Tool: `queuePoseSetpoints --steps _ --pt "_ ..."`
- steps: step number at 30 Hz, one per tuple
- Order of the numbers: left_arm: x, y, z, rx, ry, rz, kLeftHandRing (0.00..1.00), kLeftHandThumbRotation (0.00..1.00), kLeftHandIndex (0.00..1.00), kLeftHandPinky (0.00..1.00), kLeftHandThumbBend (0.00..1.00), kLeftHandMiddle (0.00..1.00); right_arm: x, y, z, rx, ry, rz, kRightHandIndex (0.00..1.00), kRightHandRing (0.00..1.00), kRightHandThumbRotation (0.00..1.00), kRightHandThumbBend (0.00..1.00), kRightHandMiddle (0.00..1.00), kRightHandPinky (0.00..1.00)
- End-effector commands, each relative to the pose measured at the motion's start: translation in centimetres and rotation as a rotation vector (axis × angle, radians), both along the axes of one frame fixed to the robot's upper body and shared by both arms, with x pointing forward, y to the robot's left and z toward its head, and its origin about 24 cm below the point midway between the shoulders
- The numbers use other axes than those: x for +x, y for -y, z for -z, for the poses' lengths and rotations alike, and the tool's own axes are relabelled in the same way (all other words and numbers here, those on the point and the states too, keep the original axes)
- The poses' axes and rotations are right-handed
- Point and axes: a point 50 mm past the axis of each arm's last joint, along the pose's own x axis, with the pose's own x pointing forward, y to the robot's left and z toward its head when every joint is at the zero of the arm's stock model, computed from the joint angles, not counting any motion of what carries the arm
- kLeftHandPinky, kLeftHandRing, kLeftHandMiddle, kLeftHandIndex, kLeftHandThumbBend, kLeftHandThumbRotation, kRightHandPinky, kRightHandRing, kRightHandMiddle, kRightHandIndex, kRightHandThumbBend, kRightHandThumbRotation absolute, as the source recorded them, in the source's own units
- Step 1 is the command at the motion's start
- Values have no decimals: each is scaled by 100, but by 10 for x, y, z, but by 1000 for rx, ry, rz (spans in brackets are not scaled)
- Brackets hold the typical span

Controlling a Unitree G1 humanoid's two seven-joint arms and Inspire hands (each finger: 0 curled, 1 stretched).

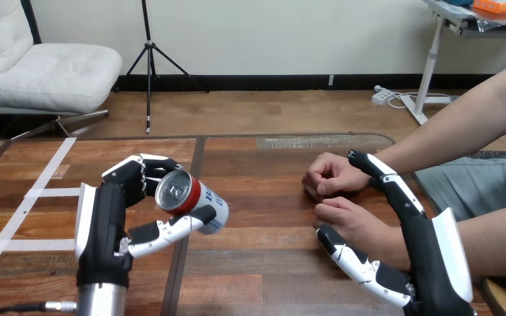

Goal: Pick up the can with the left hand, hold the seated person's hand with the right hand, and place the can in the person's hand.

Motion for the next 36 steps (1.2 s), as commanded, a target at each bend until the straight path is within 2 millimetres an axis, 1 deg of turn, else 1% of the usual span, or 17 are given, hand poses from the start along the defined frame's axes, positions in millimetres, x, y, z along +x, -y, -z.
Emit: queuePoseSetpoints --steps 1,9,16,18,19,22,26,29,34,36 --pt "4 7 -29 -51 180 19 43 0 51 42 78 47 11 3 -24 -12 111 0 85 88 42 66 86 84" --pt "-3 13 -28 -71 180 13 44 0 51 43 77 48 12 7 -29 -48 108 0 86 89 41 68 88 88" --pt "-6 18 -26 -84 173 9 44 0 51 44 76 48 14 12 -34 -189 103 15 89 92 44 68 91 91" --pt "-6 19 -25 -91 172 14 44 0 51 44 76 48 15 14 -36 -253 101 25 90 93 44 69 92 92" --pt "-6 19 -25 -93 170 17 44 0 51 44 76 48 16 17 -38 -317 96 34 91 93 44 69 93 93" --pt "-6 20 -24 -95 168 20 44 0 51 45 76 48 17 22 -41 -439 84 57 92 94 39 69 94 95" --pt "-6 21 -23 -94 166 22 44 0 51 46 76 47 19 27 -43 -541 64 84 93 96 33 71 95 98" --pt "-6 22 -22 -92 163 21 44 0 51 46 76 47 22 33 -46 -650 29 107 92 95 31 72 95 99" --pt "-5 21 -22 -88 165 23 44 0 51 47 76 47 26 40 -51 -775 -32 132 91 95 28 73 93 100" --pt "-6 22 -22 -88 164 24 44 0 51 47 76 48 27 42 -52 -807 -46 138 90 95 23 75 92 100"
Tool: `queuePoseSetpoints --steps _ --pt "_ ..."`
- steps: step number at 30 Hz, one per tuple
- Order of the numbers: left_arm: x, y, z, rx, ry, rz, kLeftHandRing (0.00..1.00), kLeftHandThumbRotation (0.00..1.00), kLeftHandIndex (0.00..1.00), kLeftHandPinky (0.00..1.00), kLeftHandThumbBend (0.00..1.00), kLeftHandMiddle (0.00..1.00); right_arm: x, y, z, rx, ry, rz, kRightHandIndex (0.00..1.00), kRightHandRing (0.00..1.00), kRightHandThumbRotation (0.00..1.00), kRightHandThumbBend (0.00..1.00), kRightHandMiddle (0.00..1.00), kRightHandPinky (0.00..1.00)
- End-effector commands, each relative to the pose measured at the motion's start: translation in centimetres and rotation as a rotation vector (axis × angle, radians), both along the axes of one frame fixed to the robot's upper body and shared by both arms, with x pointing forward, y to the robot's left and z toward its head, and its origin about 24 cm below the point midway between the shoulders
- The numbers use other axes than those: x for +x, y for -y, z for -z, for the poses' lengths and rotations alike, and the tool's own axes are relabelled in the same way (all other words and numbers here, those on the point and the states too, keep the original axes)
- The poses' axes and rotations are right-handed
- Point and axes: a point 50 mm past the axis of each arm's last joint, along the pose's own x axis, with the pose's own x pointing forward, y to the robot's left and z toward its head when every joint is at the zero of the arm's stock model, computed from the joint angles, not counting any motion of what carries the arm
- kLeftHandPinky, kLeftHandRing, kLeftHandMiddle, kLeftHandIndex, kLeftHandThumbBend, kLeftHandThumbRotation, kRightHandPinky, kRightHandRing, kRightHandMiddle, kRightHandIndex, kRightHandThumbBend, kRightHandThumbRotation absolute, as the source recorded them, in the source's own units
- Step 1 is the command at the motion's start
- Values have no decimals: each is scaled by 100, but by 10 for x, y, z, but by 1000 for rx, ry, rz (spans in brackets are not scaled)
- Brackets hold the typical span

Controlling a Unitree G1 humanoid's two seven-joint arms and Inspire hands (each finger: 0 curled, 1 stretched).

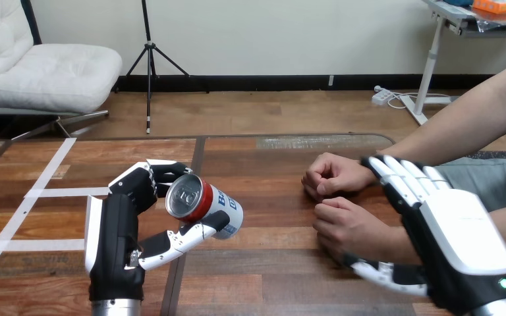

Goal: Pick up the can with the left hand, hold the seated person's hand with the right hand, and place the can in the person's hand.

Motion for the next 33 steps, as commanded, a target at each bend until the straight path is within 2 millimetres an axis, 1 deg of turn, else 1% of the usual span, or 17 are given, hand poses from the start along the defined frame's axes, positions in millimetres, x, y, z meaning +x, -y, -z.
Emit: queuePoseSetpoints --steps 1,5,10,17,19,25,33 --pt "11 3 -21 -2 123 13 44 0 51 47 76 48 14 6 -28 -126 66 16 90 95 23 75 92 100" --pt "10 2 -20 5 124 9 45 0 51 47 76 48 16 11 -31 -183 27 36 89 95 19 79 92 100" --pt "10 2 -20 12 127 7 45 0 51 47 76 48 19 15 -35 -241 -28 47 89 96 17 81 92 100" --pt "10 1 -19 10 124 7 45 0 51 46 76 48 23 20 -39 -291 -90 49 89 97 25 85 92 100" --pt "10 1 -19 13 125 7 45 0 51 45 76 48 24 21 -39 -299 -106 50 88 97 26 85 92 100" --pt "10 1 -19 18 126 8 44 0 51 44 76 48 27 23 -41 -321 -147 51 87 97 25 88 91 100" --pt "10 0 -18 21 123 3 45 0 51 44 76 48 34 28 -39 -394 -215 62 86 95 25 89 90 100"
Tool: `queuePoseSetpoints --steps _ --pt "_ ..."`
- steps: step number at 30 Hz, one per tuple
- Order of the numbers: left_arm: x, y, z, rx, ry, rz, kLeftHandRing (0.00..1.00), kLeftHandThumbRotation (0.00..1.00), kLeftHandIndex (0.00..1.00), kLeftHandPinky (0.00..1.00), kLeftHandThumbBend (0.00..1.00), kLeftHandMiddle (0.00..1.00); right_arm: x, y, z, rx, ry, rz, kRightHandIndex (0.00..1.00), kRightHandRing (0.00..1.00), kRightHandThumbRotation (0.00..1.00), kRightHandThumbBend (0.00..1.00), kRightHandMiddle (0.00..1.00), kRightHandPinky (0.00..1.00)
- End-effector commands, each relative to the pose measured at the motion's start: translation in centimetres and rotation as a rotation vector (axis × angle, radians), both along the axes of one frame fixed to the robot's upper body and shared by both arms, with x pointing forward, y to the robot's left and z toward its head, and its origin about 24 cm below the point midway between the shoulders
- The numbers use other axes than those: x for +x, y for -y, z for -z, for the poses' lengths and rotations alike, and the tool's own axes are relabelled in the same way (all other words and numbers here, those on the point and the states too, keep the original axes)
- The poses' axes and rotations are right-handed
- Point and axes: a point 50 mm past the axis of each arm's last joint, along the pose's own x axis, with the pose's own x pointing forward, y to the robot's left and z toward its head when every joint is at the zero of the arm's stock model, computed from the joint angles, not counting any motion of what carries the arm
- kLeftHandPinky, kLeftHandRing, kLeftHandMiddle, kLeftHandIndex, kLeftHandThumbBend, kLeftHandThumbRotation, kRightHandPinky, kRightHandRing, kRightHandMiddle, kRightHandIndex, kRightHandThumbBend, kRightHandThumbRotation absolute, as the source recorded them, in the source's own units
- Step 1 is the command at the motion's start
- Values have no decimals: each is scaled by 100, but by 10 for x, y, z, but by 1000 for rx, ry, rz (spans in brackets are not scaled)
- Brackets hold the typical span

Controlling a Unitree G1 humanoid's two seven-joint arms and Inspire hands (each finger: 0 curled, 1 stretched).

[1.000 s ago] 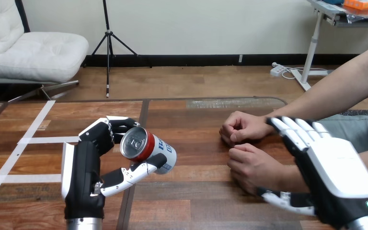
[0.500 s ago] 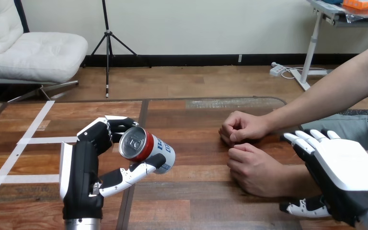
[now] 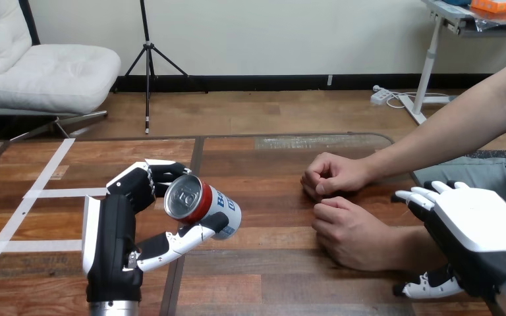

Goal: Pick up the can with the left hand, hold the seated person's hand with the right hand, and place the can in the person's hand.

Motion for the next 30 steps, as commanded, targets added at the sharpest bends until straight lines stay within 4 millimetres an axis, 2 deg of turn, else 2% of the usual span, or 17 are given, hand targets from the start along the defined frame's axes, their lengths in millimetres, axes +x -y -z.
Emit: queuePoseSetpoints --steps 1,13,21,30 --pt "12 2 -18 -1 102 6 45 0 51 44 76 48 16 -2 -21 -69 62 -31 86 95 25 90 89 100" --pt "12 1 -18 -6 98 -2 44 0 51 45 76 48 28 4 -19 -145 -7 -25 83 91 25 90 87 100" --pt "13 0 -18 2 98 -3 45 0 51 44 76 48 35 7 -14 -156 -28 -28 82 90 19 89 85 100" --pt "12 1 -17 -20 89 -4 44 0 51 43 77 48 42 7 -8 -192 -54 -35 80 88 18 88 84 100"
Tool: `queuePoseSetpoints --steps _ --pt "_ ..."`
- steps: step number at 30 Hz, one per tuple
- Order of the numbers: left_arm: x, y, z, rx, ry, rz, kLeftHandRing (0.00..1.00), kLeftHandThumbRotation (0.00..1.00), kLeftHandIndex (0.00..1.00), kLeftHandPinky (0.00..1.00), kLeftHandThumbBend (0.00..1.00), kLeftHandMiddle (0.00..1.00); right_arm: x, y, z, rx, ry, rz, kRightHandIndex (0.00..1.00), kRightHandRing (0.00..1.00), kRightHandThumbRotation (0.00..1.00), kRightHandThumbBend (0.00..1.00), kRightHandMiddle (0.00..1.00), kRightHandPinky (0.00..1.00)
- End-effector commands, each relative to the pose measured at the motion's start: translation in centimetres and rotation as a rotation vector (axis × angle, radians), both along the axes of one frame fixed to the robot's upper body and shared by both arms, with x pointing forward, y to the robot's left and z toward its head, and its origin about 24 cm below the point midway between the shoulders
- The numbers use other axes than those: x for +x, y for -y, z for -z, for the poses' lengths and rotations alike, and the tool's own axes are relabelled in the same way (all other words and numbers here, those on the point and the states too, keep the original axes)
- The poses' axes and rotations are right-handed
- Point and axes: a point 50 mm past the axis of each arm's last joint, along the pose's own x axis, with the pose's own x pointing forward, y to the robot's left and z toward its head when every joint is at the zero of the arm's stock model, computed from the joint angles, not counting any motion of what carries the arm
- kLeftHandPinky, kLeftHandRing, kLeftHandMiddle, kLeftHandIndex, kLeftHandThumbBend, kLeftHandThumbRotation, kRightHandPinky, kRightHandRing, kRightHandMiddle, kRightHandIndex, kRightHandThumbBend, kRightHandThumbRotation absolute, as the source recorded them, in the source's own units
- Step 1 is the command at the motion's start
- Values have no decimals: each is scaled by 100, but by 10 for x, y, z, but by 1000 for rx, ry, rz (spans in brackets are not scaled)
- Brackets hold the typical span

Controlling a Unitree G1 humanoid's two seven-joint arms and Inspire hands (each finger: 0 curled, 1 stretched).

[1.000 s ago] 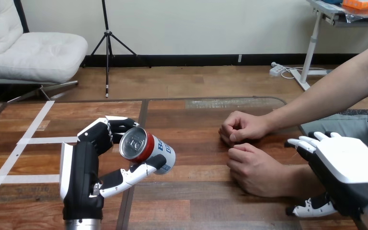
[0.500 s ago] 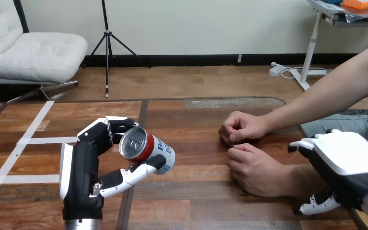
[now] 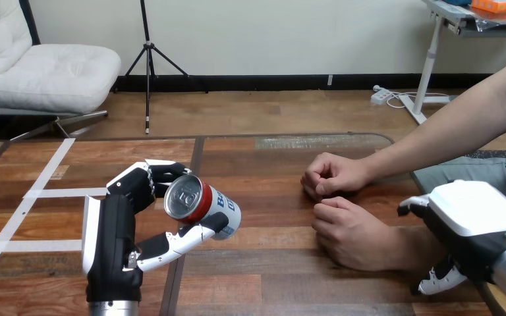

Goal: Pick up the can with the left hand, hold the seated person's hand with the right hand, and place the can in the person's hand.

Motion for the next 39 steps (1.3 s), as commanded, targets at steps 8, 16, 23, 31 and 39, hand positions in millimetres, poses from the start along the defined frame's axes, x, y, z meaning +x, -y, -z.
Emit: queuePoseSetpoints --steps 8,16,23,31,39 --pt "11 -1 -17 -18 94 -4 44 0 51 45 76 48 19 -3 -10 -72 29 -34 79 86 17 88 83 97" --pt "11 -3 -17 -30 93 -4 44 0 51 46 76 48 23 -4 -9 -104 -8 -45 78 85 15 88 82 91" --pt "11 -5 -17 -33 94 -5 44 0 51 44 76 48 26 -4 -8 -118 -44 -50 77 83 12 87 81 84" --pt "11 -5 -17 -43 96 -5 43 0 51 42 76 48 29 -5 -8 -116 -93 -42 76 81 11 85 80 78" --pt "10 -6 -17 -46 102 -6 43 0 51 42 76 48 31 -7 -8 -123 -118 -33 76 80 10 83 80 75"
